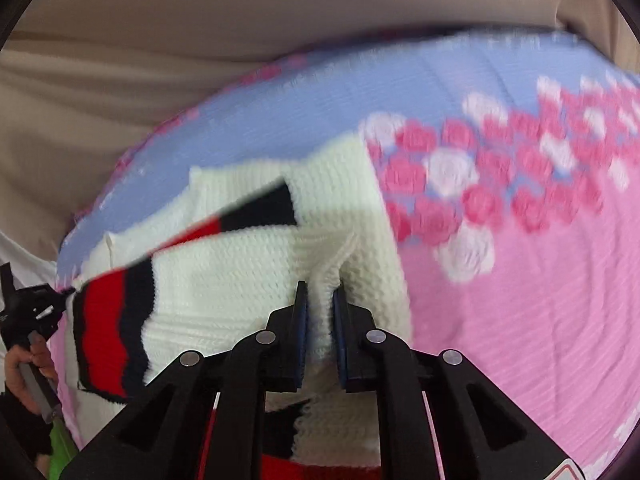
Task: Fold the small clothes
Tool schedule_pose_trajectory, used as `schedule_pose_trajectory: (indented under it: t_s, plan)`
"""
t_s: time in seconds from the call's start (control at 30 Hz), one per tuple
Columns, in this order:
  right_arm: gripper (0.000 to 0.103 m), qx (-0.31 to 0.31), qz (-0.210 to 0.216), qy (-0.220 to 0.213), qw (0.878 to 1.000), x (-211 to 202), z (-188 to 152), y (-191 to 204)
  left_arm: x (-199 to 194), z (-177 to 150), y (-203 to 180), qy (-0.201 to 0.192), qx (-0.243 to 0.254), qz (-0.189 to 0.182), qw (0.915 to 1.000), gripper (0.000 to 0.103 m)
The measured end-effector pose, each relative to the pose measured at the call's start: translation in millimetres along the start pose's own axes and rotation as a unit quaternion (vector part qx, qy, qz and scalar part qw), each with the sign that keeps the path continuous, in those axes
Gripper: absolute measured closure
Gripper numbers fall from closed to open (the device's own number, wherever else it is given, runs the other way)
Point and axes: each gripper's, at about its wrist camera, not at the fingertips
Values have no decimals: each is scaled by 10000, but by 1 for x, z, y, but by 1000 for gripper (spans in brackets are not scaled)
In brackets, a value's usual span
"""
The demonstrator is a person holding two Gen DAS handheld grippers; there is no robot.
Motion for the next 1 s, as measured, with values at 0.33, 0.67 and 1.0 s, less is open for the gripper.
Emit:
schedule_pose_trajectory:
  t_s: [0.33,0.67,1.0]
  plan:
    - [65,184,60,-292,9994,-62,-33,4,-99,-81,20,260,-71,-351,9990,74]
    - [103,70,-288,101,9995,-20,-50,-7,-67,-99,32,224,118,112,9996,82]
    - [74,-117,165,-136,9997,-176,-106,-32,-161,-138,81,350,522,-111,9980,61]
Point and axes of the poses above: each gripper's, at about its wrist camera, not at the fingertips, and x roughly the way its jaws point, y to its left, z to its top, and after that the axes turned 12 degrees about -y, right-handed
